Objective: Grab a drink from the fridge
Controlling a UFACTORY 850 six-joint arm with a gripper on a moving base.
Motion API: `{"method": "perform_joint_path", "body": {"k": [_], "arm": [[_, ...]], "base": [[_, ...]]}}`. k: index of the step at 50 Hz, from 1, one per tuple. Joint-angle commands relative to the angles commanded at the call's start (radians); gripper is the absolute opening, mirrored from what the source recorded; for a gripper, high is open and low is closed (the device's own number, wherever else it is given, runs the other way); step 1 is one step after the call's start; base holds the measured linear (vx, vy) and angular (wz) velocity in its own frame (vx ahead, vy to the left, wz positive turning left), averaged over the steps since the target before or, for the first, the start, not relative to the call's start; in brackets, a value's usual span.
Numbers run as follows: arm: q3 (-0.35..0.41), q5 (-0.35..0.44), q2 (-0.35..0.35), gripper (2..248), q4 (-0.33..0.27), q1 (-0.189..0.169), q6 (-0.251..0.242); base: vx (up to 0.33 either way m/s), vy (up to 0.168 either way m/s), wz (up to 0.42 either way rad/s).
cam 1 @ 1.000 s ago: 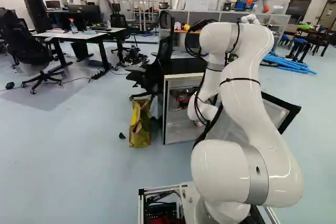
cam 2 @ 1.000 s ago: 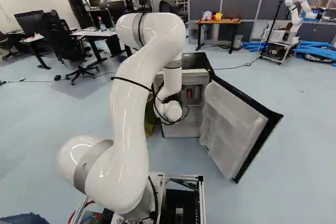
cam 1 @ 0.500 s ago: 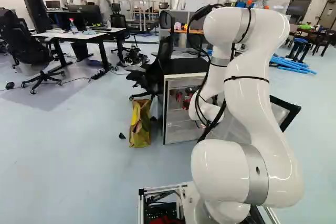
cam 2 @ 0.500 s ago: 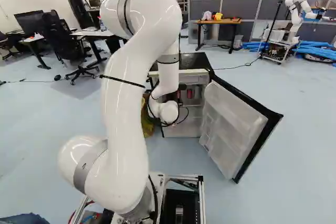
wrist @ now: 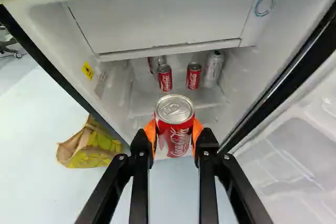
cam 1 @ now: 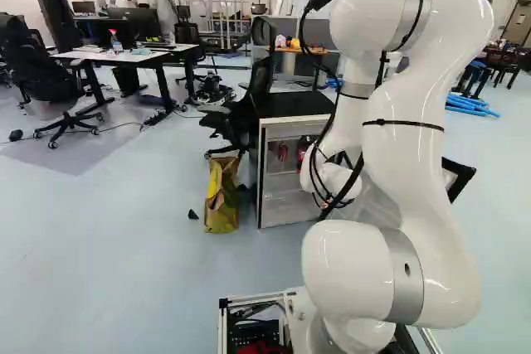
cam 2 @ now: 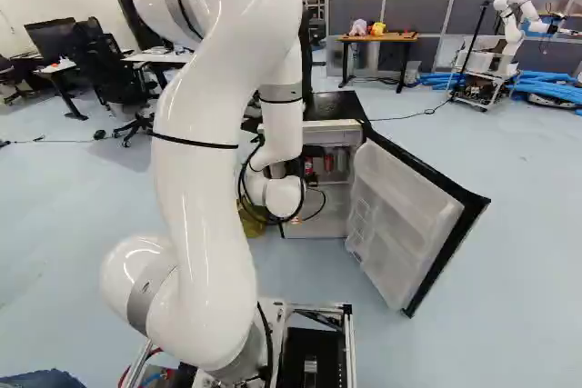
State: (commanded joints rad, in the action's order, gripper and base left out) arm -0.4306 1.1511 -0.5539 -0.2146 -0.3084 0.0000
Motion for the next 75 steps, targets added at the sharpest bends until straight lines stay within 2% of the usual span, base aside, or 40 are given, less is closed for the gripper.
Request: {"method": "perform_joint_path", "body": {"k": [14, 26, 59, 75], "arm": [[0.085, 0.0, 0.094, 90, 0.062, -0.003, 0.0], [0.121, 0.0, 0.152, 90, 0.093, -0.001, 0.0], [0.166, 0.0, 0.279, 90, 0.094, 0.0, 0.0], [0.184, 0.0, 0.339, 90, 0.071, 0.0, 0.0]], "base": [[0.0, 0.0, 0.0], [0.0, 0.0, 0.0], [0.0, 0.0, 0.0], [0.0, 0.0, 0.0]]}}
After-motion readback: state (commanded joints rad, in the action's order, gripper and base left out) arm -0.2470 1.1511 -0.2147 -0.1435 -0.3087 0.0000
